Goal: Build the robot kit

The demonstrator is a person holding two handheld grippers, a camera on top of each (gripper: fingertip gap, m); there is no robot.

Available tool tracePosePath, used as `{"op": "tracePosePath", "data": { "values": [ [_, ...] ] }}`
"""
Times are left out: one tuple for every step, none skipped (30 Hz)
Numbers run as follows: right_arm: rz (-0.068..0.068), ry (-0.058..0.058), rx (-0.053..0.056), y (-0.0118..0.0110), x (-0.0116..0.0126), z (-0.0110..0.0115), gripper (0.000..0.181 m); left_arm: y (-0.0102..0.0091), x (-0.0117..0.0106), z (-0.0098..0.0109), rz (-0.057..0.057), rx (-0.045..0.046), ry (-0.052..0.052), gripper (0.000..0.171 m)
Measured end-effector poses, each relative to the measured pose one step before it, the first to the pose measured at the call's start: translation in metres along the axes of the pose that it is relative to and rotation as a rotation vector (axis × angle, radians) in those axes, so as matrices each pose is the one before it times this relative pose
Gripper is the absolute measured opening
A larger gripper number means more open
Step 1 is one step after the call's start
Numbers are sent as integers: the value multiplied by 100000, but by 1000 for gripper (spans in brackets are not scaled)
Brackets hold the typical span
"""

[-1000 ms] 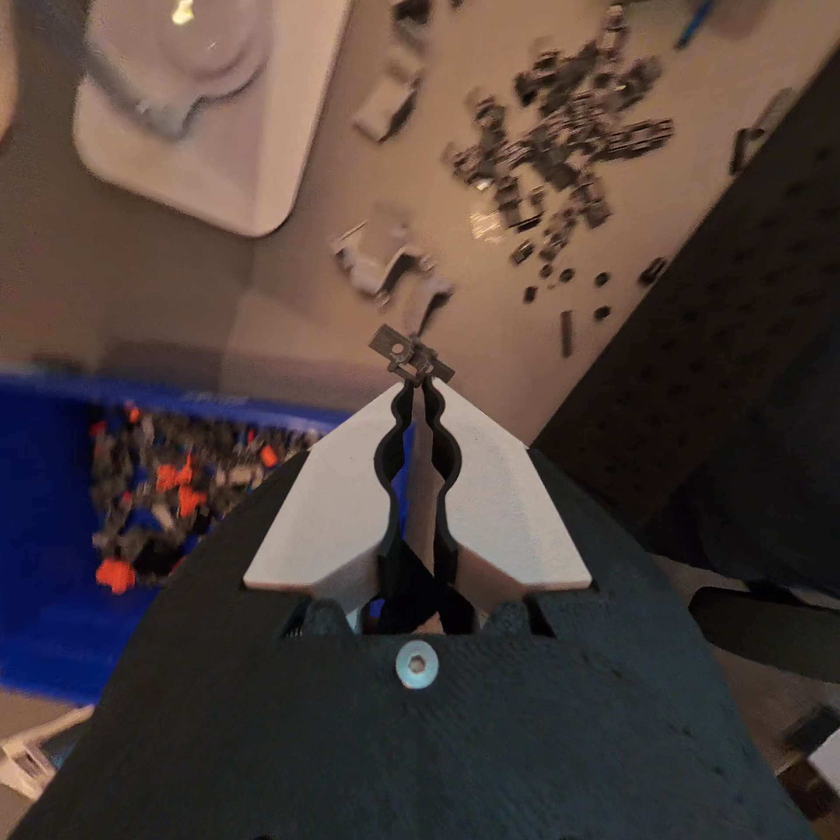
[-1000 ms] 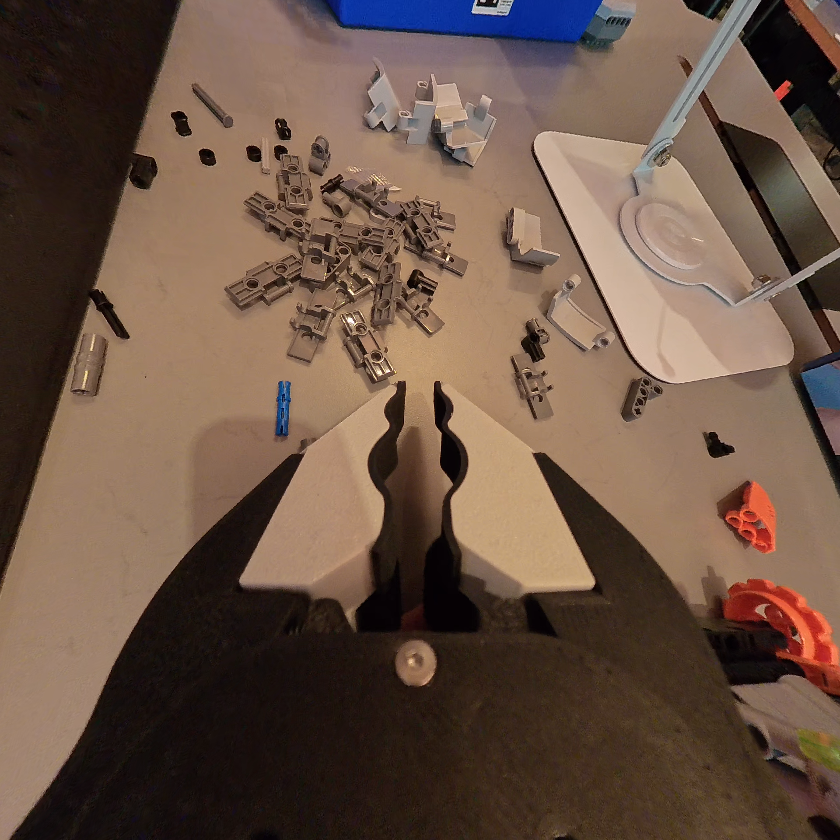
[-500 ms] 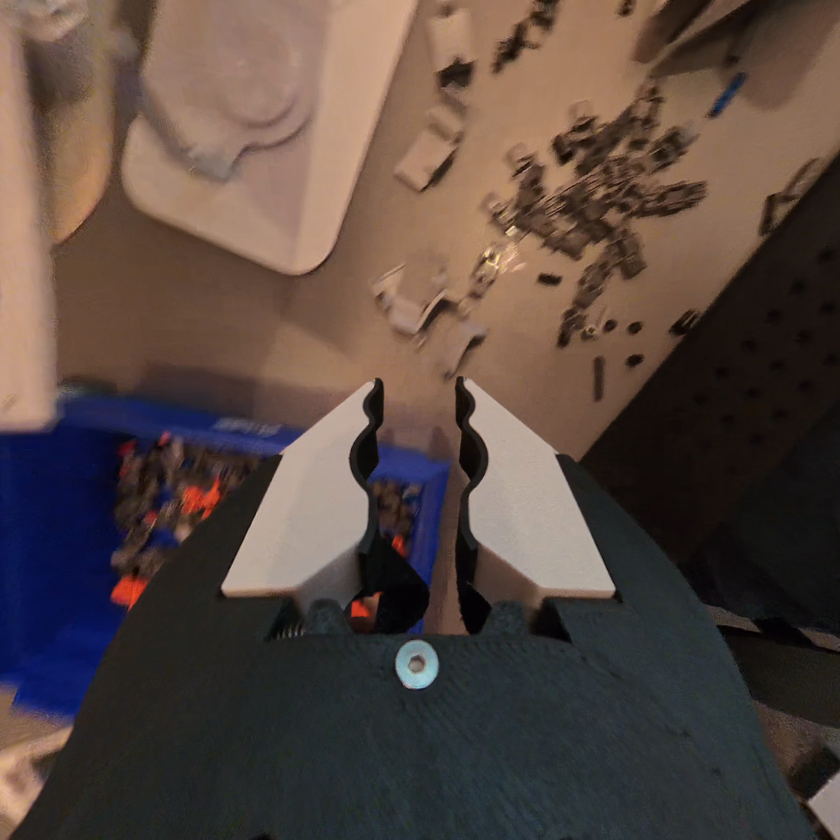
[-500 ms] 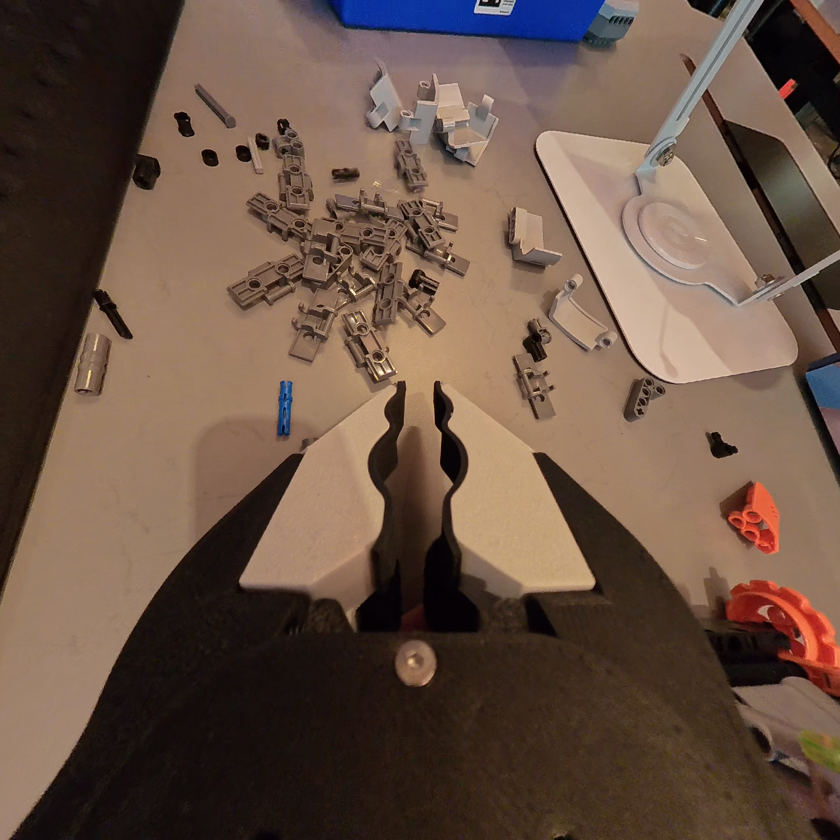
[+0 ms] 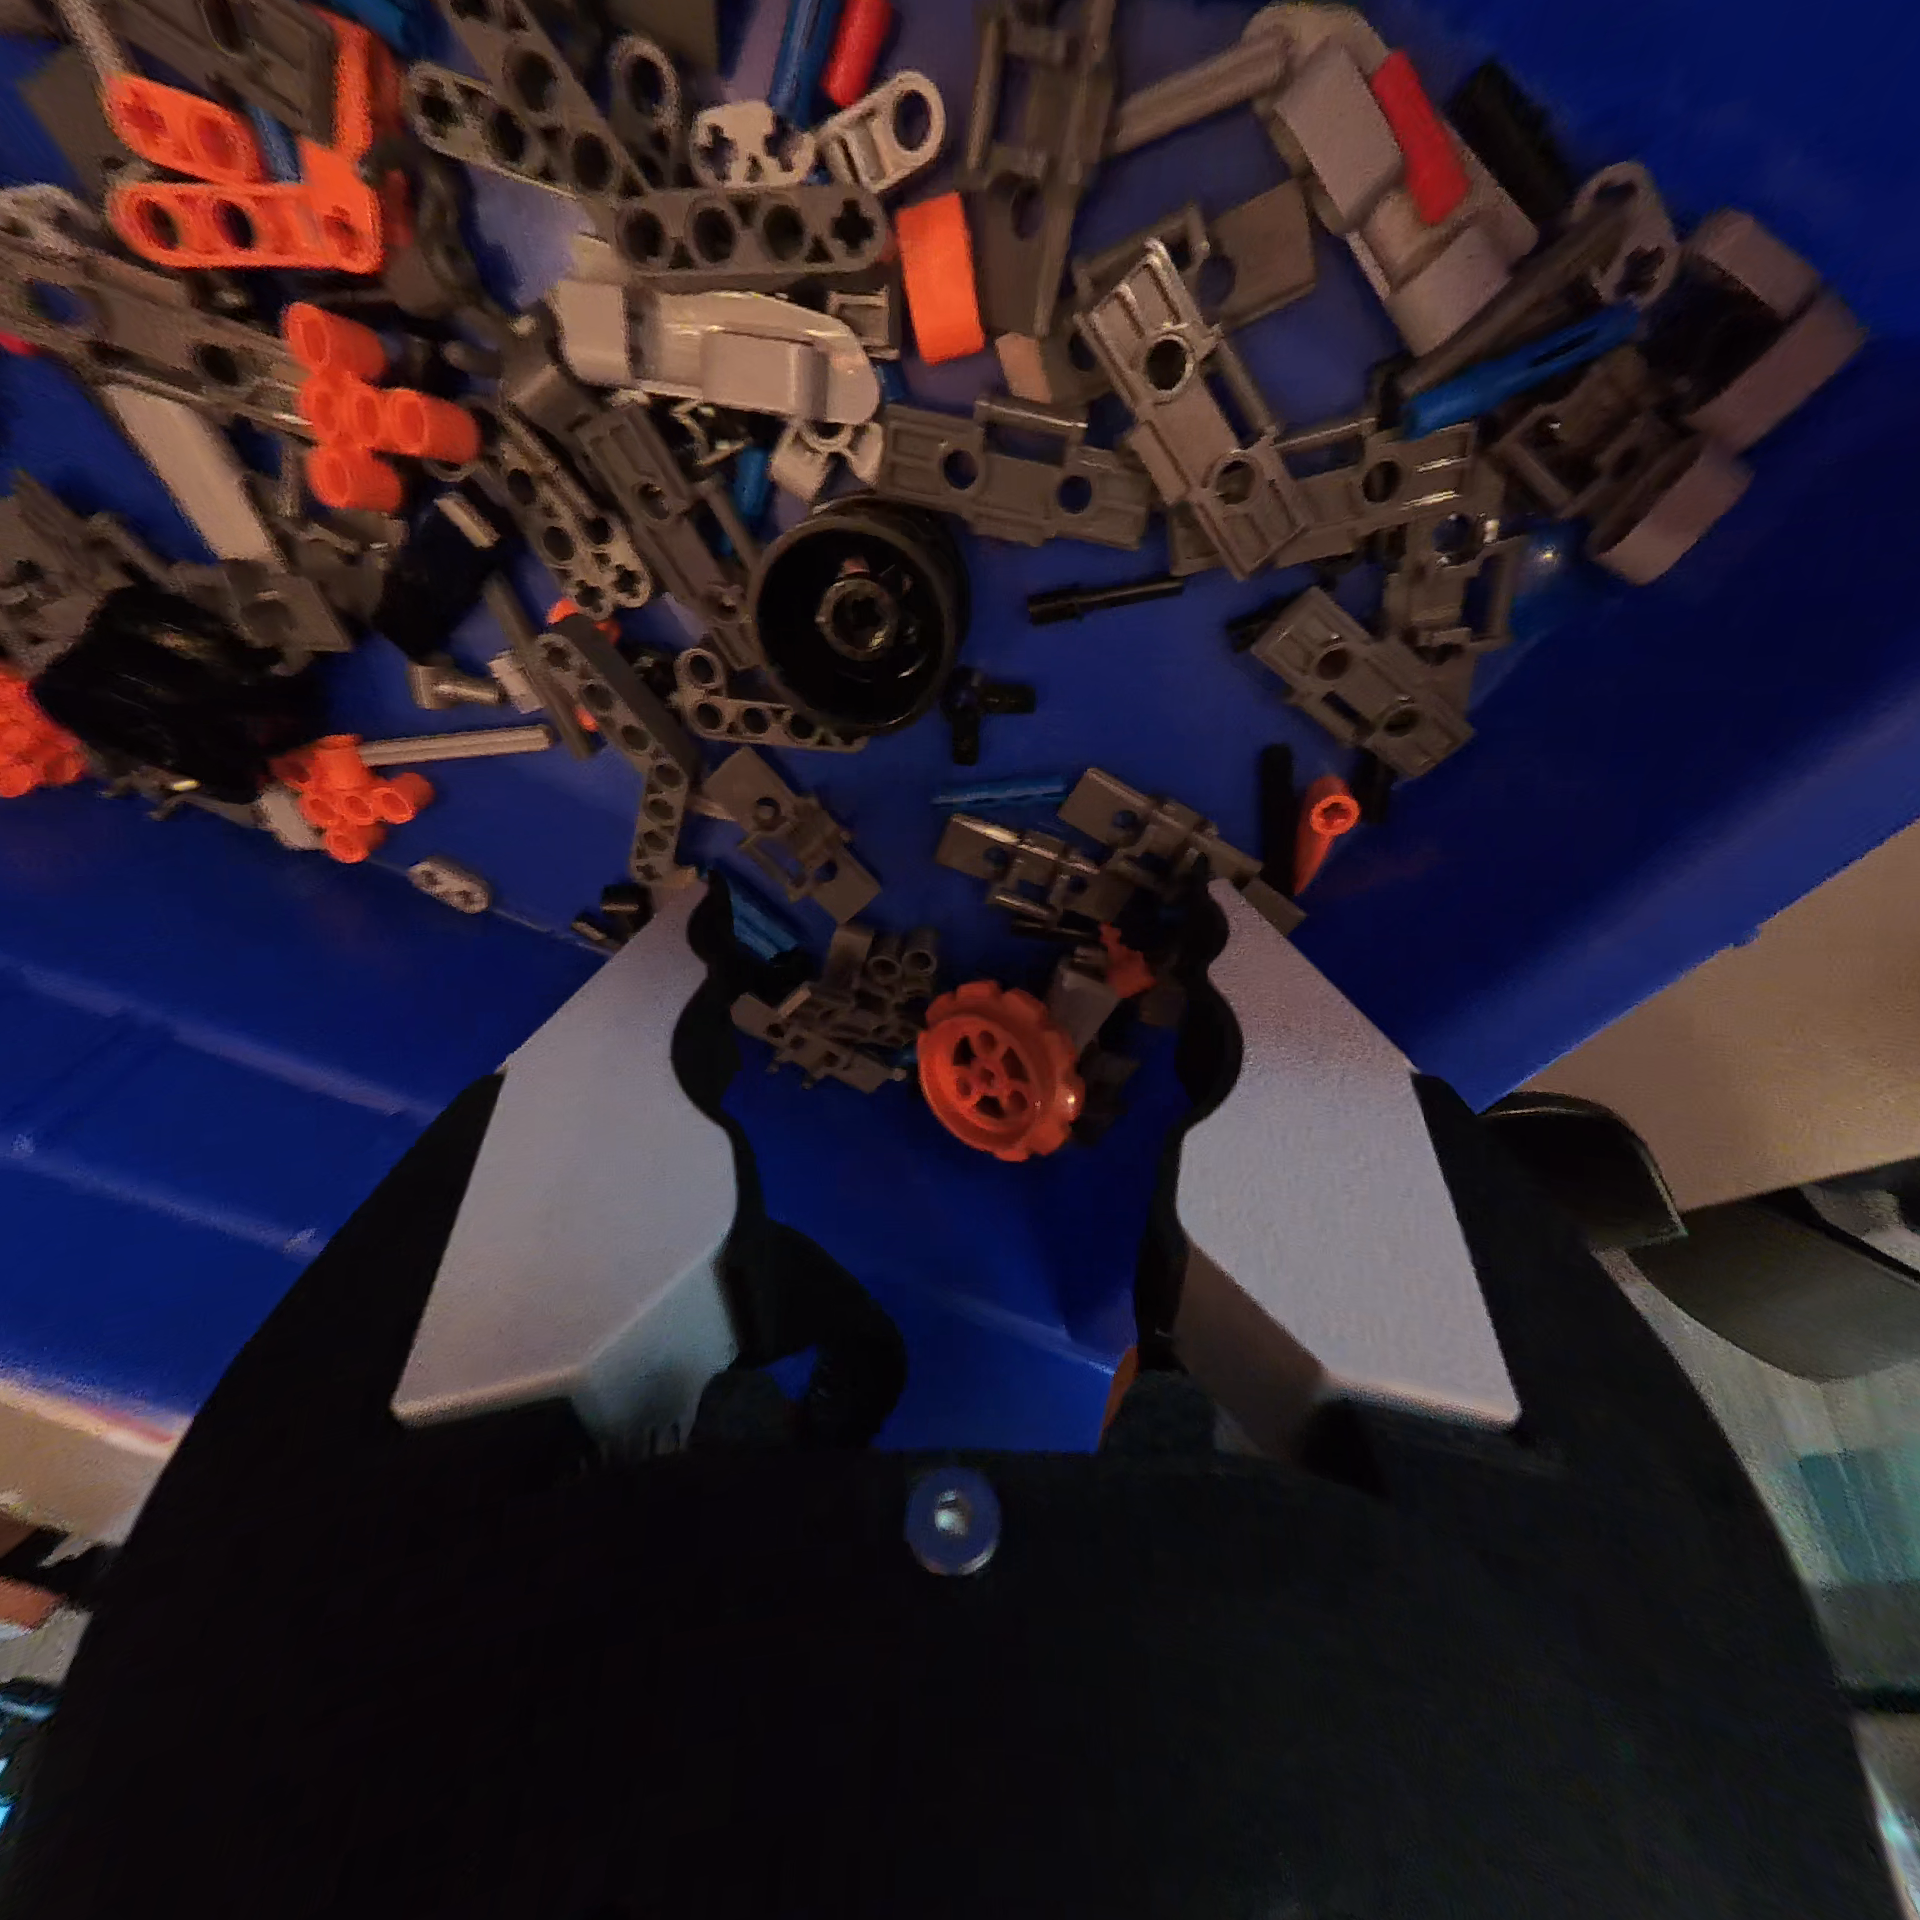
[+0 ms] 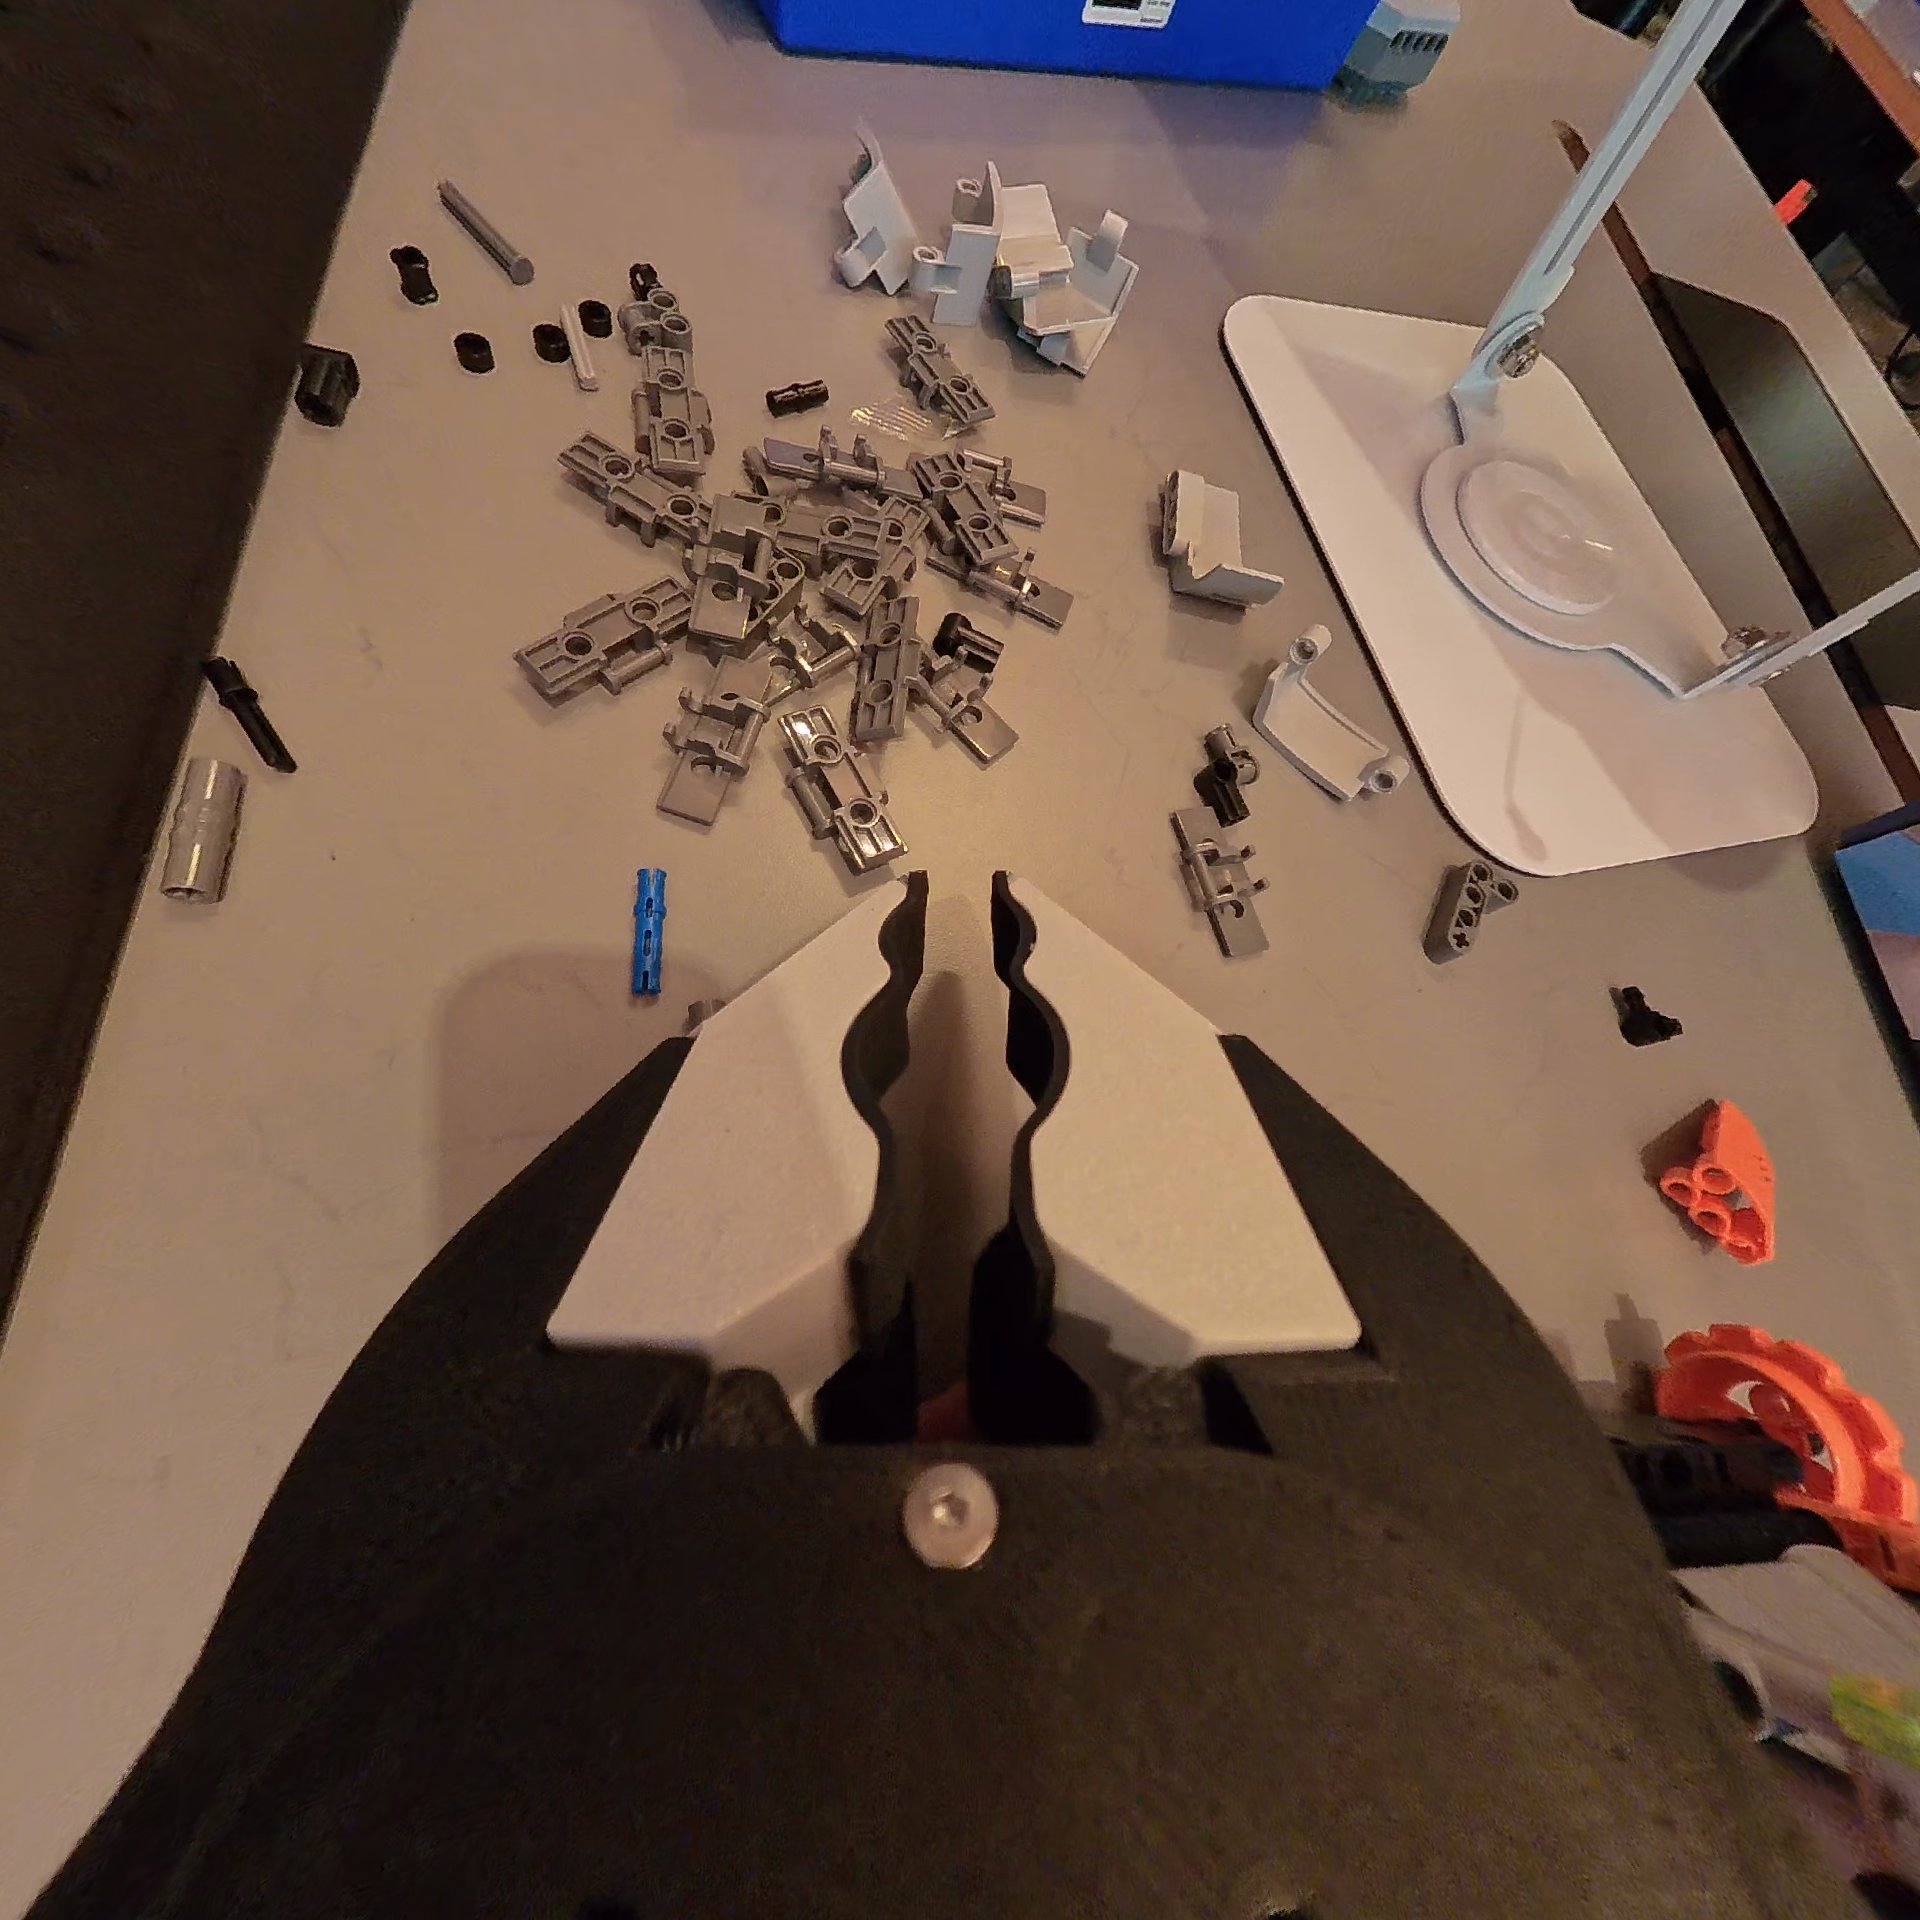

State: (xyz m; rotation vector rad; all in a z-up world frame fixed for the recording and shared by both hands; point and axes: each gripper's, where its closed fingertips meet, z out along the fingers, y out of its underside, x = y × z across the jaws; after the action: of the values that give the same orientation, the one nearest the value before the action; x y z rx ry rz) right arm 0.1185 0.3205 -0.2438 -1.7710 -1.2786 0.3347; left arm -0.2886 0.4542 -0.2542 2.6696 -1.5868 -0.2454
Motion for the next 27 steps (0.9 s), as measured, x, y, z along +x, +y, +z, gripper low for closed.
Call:
{"op": "tracePosePath", "data": {
  "values": [
    [69, -123, 16, -5, -6, -6, 10, -225, 629, 188, -161, 375, 4470, 79],
    [83, -92, 99, -9, -8, -12, 10, -321, 68, 17, -841, 1301, 1249, 81],
    [89, -70, 100, -10, 4, -7, 10, 18, 38, 55, -301, -420, 1095, 81],
    [89, -84, 50, -9, -2, -4, 10, 49, 145, 57, -981, -181, 1871, 78],
    [73, -50, 95, -9, -1, -12, 10, 27, 354, 56, -1255, 422, 3186, 72],
    [81, -39, 96, -10, 9, -7, 10, 20, 441, 61, -850, 833, 3570, 64],
    [115, -73, 23, 2, -5, 0, 10, 10, 250, 29, -745, 915, 2003, 58],
    [99, -62, -3, -3, 9, -2, 10, 34, 70, -5, 86, 627, 122, 57],
    [46, -50, -14, 1, -2, 4, 10, -7, 213, -5, 246, 615, 615, 52],
    [12, -35, -31, 4, 3, 3, 10, -24, 338, -11, 736, 612, 995, 44],
    [-21, 5, -24, 6, -13, 6, 10, 2, 245, 10, -110, 383, 502, 40],
    [-57, 29, -5, 1, -1, -5, 10, 13, 32, -8, -59, 478, -322, 40],
    [-89, 54, 9, -7, 1, 2, 10, 2, 4, 6, 20, 756, 144, 39],
    [-39, 37, -9, 10, -3, 0, 10, -21, 233, 0, -417, 936, 2072, 31],
    [1, 20, 3, 0, 3, 0, 10, -160, 740, 66, -772, 1695, 4631, 16],
    [9, 33, 43, -14, 7, -3, 10, 36, -48, -38, 828, 543, -1280, 17],
    [9, 20, 6, 5, 7, -6, 10, 50, -13, -10, 470, 205, -1477, 17],
    [2, -2, -64, 11, -7, 8, 10, 4, 3, -21, 542, 303, -971, 16],
    [-11, -17, -41, 6, -2, -3, 10, -26, 22, 0, 307, 565, -491, 16],
    [3, -1, 26, -4, 0, 2, 10, -2, -7, -15, 74, 427, -457, 16],
    [9, 10, 24, -3, 1, 2, 10, -1, 4, -24, 466, 518, -635, 16],
    [-10, 11, -14, 2, 2, -1, 10, 37, -24, -43, 625, 244, -913, 16],
    [-9, 18, 42, -7, 1, -14, 10, 77, -252, -90, 1288, -105, -2577, 15],
    [34, 4, 84, -6, 2, -1, 10, -1, -267, -144, 674, 372, -2471, 15],
    [67, -36, 5, -3, 6, -7, 10, -136, 138, -170, 97, 1302, 469, 15],
    [36, -46, -40, 5, 0, 2, 10, -213, 84, -172, 317, 1691, 106, 15],
    [34, -26, 11, -2, -6, 1, 10, 0, -95, -209, 99, 340, -1009, 14]
  ]
}}
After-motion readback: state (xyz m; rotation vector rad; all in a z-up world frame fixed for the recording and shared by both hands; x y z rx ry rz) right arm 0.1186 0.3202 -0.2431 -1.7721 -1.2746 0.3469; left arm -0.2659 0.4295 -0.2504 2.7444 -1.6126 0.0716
